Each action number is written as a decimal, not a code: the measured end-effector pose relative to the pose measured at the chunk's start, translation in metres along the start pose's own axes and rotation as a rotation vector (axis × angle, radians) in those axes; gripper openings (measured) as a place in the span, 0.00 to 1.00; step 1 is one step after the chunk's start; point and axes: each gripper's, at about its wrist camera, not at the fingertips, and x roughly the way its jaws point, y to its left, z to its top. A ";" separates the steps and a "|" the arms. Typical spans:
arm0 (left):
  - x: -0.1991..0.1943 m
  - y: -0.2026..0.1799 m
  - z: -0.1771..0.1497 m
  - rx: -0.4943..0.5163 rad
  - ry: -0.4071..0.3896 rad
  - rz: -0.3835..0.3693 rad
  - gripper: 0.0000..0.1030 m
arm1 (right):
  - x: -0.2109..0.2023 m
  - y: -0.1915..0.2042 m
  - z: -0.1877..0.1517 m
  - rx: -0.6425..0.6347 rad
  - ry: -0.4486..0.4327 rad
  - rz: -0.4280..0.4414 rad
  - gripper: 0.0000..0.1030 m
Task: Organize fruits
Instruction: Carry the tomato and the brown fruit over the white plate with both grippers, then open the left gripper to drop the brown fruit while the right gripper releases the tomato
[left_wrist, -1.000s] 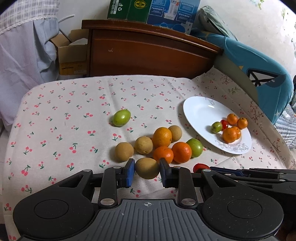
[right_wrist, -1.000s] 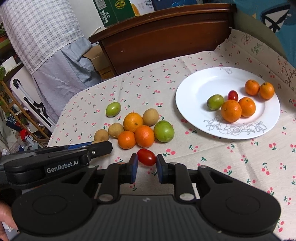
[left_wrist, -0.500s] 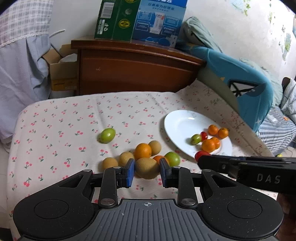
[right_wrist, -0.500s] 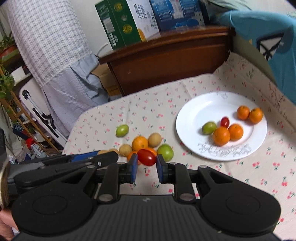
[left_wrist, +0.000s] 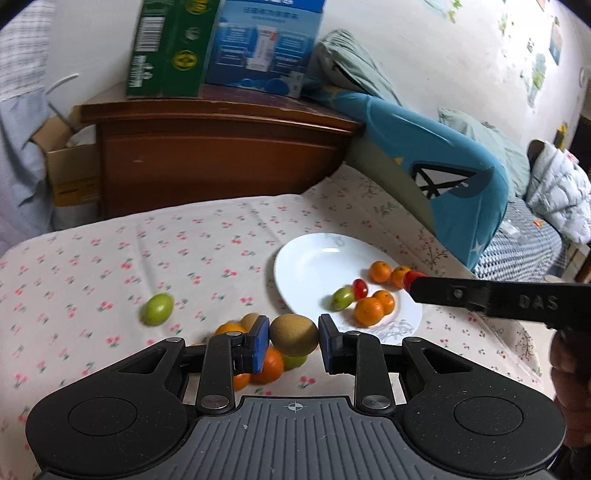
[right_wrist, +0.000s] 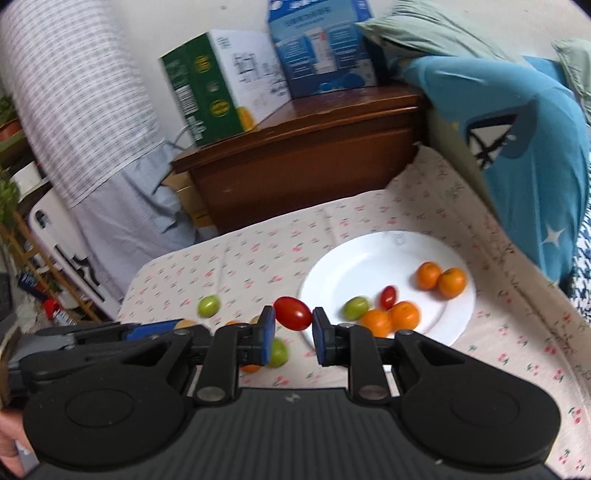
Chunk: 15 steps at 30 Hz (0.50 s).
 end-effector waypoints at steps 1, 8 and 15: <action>0.004 -0.001 0.002 0.001 0.006 -0.010 0.25 | 0.003 -0.006 0.002 0.025 0.001 -0.003 0.21; 0.036 -0.007 0.016 0.030 0.044 -0.052 0.25 | 0.023 -0.033 0.015 0.117 0.004 -0.025 0.21; 0.069 -0.008 0.023 0.034 0.077 -0.069 0.25 | 0.048 -0.056 0.022 0.208 0.022 -0.054 0.21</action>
